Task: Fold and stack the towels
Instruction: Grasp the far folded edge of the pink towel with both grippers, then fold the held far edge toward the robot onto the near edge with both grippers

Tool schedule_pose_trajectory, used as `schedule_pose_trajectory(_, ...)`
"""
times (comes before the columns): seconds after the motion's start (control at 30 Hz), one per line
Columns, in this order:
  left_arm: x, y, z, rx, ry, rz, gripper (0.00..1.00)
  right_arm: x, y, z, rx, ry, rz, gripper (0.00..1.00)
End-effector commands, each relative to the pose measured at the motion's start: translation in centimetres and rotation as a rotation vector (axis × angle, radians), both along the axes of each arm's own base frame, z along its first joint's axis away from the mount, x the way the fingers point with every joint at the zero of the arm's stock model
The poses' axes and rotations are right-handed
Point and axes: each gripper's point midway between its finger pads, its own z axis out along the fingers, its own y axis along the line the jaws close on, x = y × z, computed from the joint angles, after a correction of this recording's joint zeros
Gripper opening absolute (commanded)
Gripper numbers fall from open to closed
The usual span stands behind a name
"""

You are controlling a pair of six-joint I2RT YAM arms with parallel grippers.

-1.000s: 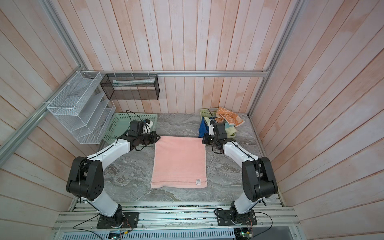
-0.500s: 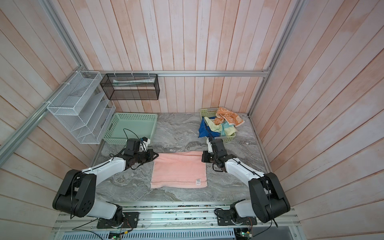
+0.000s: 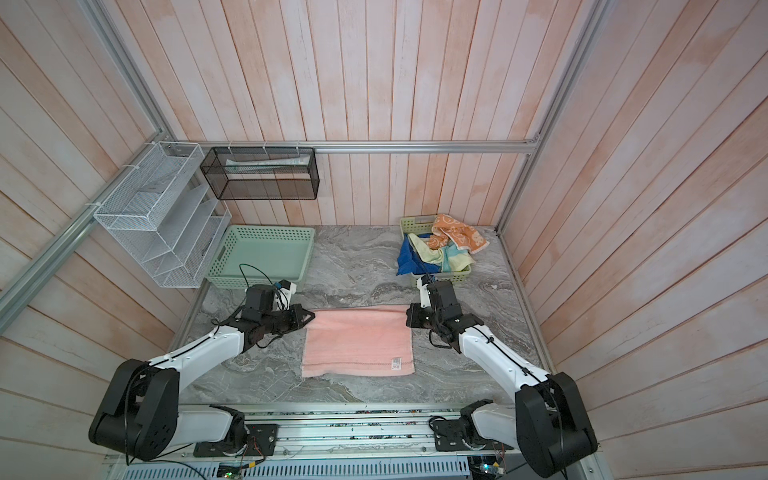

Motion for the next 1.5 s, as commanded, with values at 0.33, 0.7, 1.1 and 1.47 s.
schedule_pose_trajectory(0.33, -5.1, 1.5, -3.1, 0.01, 0.23, 0.082, 0.49, -5.3, -2.1, -3.8, -0.029, 0.24, -0.079, 0.47)
schedule_pose_trajectory(0.7, -5.2, 0.5, -4.1, -0.037, 0.268, 0.055, 0.43, -4.3, -1.4, -6.1, -0.068, 0.266, -0.021, 0.46)
schedule_pose_trajectory(1.1, -4.2, 0.8, -3.0, 0.007, 0.246, 0.044, 0.03, -2.5, -0.3, -5.0, -0.076, 0.198, 0.044, 0.04)
schedule_pose_trajectory(1.47, -3.7, 1.0, 2.6, 0.022, 0.18, 0.04, 0.0, -2.5, -0.2, 0.8, -0.066, 0.166, 0.054, 0.0)
